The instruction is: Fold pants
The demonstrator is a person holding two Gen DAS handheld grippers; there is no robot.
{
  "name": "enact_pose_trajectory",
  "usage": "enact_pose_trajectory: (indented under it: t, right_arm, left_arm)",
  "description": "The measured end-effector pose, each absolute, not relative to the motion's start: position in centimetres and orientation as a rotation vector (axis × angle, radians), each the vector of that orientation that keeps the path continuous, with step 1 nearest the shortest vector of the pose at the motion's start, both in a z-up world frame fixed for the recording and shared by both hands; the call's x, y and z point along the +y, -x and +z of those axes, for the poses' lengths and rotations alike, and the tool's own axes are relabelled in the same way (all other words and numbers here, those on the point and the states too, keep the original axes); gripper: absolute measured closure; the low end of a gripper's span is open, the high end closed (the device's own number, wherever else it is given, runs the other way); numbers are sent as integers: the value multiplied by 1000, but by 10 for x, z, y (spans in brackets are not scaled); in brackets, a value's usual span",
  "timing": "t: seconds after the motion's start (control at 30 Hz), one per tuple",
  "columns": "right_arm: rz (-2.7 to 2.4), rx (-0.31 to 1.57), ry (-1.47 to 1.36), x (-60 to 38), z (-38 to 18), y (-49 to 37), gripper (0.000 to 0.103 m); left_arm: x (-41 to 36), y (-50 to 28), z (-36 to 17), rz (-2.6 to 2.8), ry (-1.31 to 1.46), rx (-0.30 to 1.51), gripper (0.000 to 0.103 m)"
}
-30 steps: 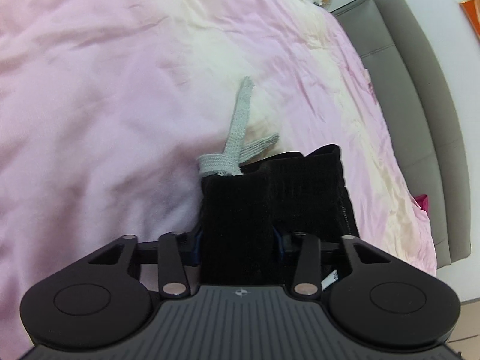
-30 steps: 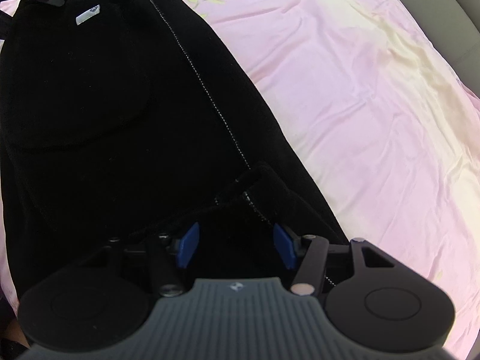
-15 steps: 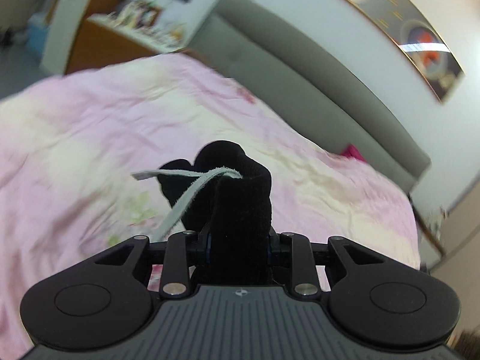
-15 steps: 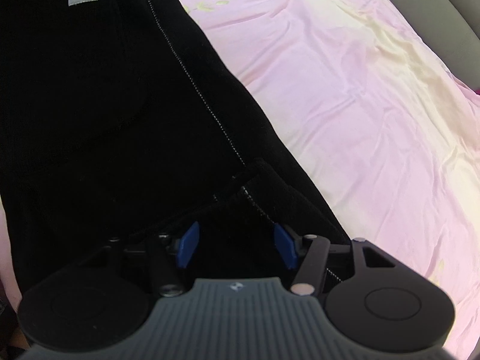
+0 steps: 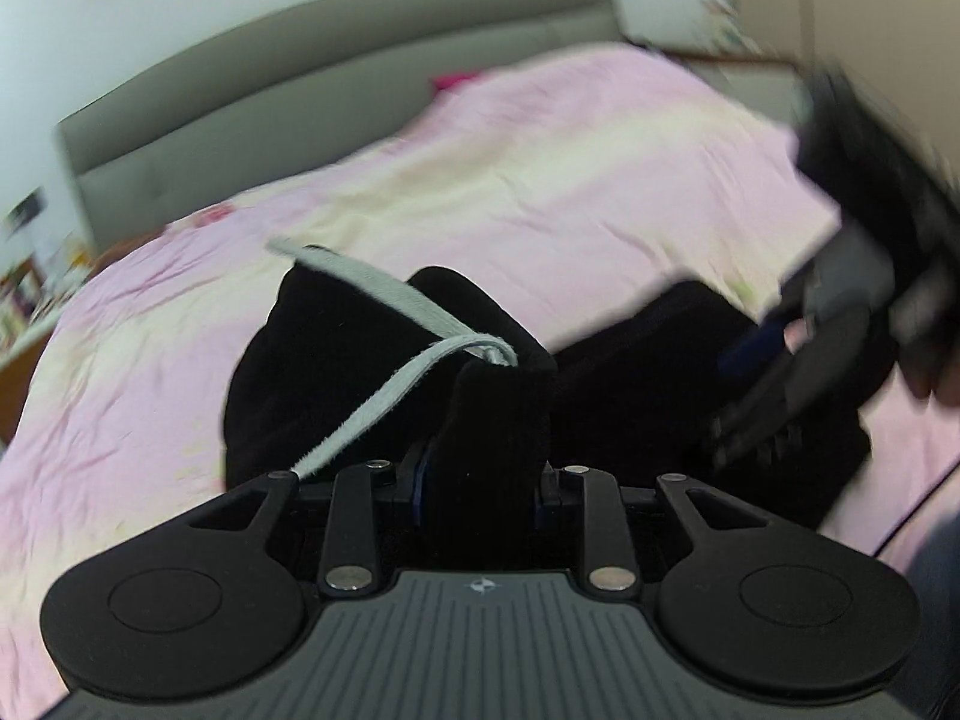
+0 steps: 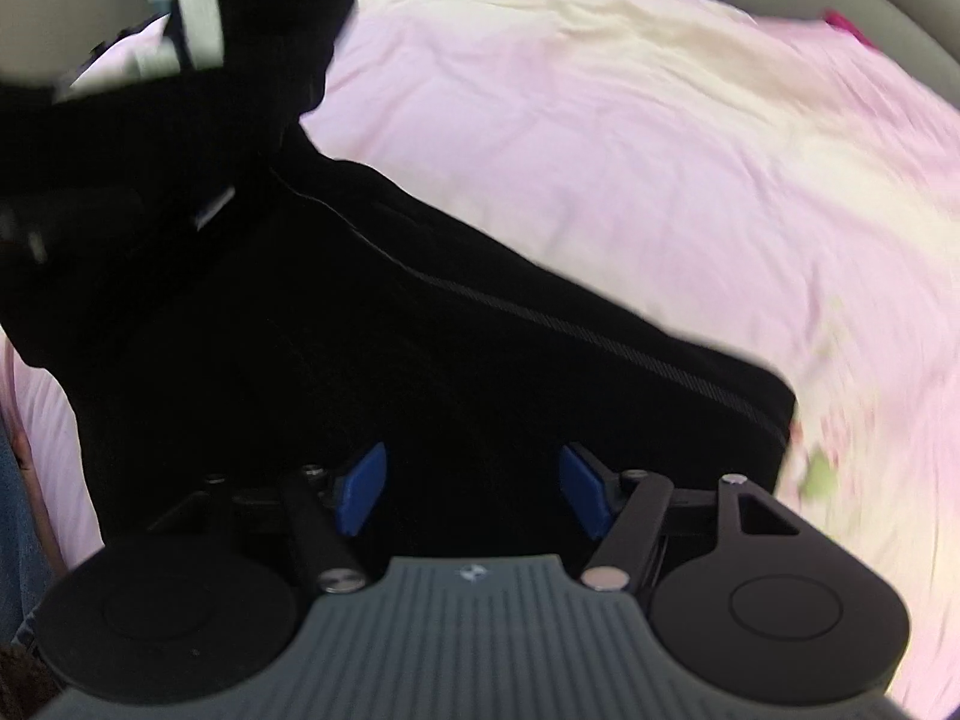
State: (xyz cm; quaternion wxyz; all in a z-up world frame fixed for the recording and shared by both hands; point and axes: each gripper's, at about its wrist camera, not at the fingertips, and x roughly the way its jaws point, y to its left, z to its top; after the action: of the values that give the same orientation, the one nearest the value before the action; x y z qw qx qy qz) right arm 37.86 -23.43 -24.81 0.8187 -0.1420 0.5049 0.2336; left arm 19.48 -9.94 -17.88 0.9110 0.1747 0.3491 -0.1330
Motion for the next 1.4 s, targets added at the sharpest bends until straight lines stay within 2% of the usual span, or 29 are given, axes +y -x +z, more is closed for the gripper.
enact_pose_trajectory:
  t: [0.1, 0.27, 0.37, 0.43, 0.47, 0.7, 0.93, 1.03, 1.13, 1.2, 1.23, 1.27, 1.3, 1.37, 1.4]
  right_arm:
    - [450, 1107, 209, -269, -260, -369, 41]
    - [416, 1113, 58, -309, -274, -350, 41]
    - [419, 1110, 23, -317, -278, -343, 41]
    - [424, 1101, 13, -317, -276, -337, 41]
    - [429, 1093, 3, -322, -276, -340, 40]
    - [458, 1008, -114, -324, -244, -328, 37]
    - [544, 984, -236, -303, -233, -325, 39]
    - [561, 982, -229, -285, -235, -336, 44]
    - [584, 992, -256, -267, -240, -351, 44]
    - [578, 1023, -263, -255, -250, -359, 45]
    - [580, 1043, -271, -251, -256, -361, 54]
    - [586, 1071, -282, -246, -262, -361, 76]
    - [588, 1096, -295, -244, -268, -359, 77]
    - [598, 1098, -306, -245, -271, -350, 80]
    - [604, 1104, -309, -246, -272, -345, 82]
  left_arm:
    - [-141, -181, -216, -358, -538, 775, 70]
    - [-168, -164, -253, -368, -766, 774, 60]
    - [-161, -168, -242, -406, -702, 807, 48]
    - [-151, -171, -229, -452, -583, 847, 36]
    - [-144, -172, -221, -487, -503, 864, 34]
    - [-90, -160, -187, -528, -194, 866, 34]
    - [-26, -162, -201, -312, -215, 946, 34]
    - [-1, -169, -212, -272, -181, 984, 34]
    - [13, -169, -217, -281, -145, 1006, 38]
    - [9, -168, -217, -299, -150, 1024, 45]
    - [9, -169, -219, -310, -150, 1045, 49]
    - [9, -169, -221, -321, -146, 1068, 55]
    - [11, -170, -226, -324, -136, 1098, 59]
    - [21, -174, -243, -333, -53, 1200, 87]
    - [27, -174, -254, -325, -7, 1257, 91]
